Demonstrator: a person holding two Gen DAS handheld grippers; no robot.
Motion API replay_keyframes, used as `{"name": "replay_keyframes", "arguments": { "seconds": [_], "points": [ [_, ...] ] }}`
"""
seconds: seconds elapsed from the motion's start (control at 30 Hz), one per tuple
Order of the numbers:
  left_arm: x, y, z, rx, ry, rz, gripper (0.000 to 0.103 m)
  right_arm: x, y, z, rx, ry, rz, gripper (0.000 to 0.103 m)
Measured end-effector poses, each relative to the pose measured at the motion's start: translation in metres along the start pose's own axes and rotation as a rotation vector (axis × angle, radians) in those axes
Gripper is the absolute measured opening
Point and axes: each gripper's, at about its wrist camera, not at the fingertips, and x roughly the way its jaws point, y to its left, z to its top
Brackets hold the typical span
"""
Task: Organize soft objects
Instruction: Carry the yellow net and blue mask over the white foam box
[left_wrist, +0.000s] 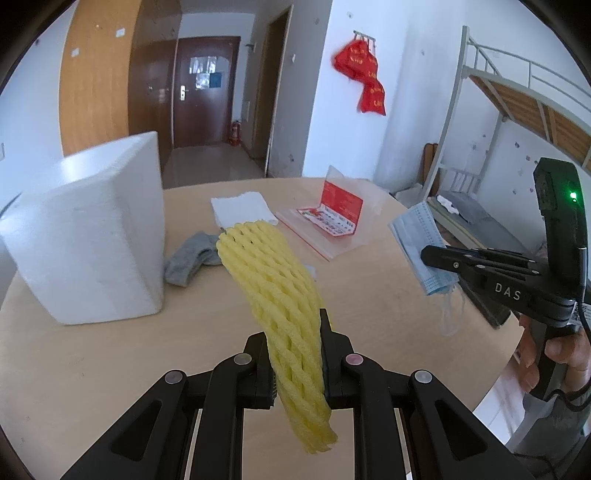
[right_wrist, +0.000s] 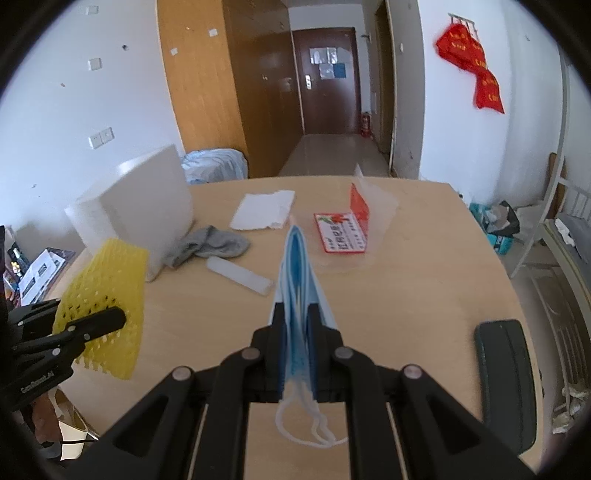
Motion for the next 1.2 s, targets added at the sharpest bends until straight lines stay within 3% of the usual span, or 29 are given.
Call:
{"name": "replay_keyframes", "arguments": {
  "seconds": [0.53,1.2],
  "points": [
    [-0.047,0.021,-0.012,-0.044,-0.078,0.068,0.018,-0.011,0.055,0.006,-0.071,-0.057,0.110,0.013],
    [-0.098,0.068,-0.028,-0.132,-0.134,0.209,0.018,0.001,0.133,0.015,-0.199,-0.056,0.272,0.013]
  ]
}}
